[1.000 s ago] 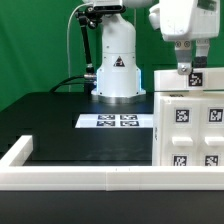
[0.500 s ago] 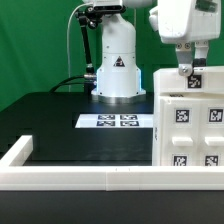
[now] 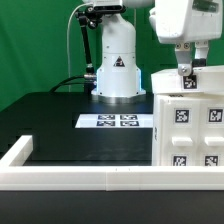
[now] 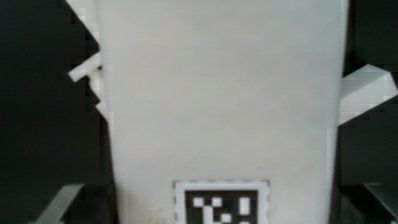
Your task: Assemble cabinet
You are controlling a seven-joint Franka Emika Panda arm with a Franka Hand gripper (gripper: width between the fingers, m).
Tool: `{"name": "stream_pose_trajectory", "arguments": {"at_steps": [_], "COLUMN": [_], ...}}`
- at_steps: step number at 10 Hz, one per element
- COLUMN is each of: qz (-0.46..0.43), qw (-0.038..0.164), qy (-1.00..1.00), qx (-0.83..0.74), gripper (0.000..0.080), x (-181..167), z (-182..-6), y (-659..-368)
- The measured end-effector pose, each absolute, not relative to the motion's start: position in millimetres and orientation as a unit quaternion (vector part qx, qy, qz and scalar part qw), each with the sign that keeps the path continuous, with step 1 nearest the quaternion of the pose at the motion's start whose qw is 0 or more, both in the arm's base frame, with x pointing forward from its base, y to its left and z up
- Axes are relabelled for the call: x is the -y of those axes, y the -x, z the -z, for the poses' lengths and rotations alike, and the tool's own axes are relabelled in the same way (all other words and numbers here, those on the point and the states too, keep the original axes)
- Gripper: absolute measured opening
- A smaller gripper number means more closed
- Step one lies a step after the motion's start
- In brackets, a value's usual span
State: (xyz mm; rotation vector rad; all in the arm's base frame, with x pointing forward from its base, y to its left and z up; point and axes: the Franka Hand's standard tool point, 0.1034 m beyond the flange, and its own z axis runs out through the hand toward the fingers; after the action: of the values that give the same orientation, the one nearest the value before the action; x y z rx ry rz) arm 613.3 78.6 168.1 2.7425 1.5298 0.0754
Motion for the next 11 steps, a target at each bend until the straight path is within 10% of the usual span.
{"name": "stream_pose_trajectory", "arguments": {"at_steps": [11], "qz": [-0.022], "qw": [-0.013], "qy": [-1.000], "qx": [0.003], "gripper": [0.0558], "x": [-84.3], "z": [-166.4], "y": [-611.3]}}
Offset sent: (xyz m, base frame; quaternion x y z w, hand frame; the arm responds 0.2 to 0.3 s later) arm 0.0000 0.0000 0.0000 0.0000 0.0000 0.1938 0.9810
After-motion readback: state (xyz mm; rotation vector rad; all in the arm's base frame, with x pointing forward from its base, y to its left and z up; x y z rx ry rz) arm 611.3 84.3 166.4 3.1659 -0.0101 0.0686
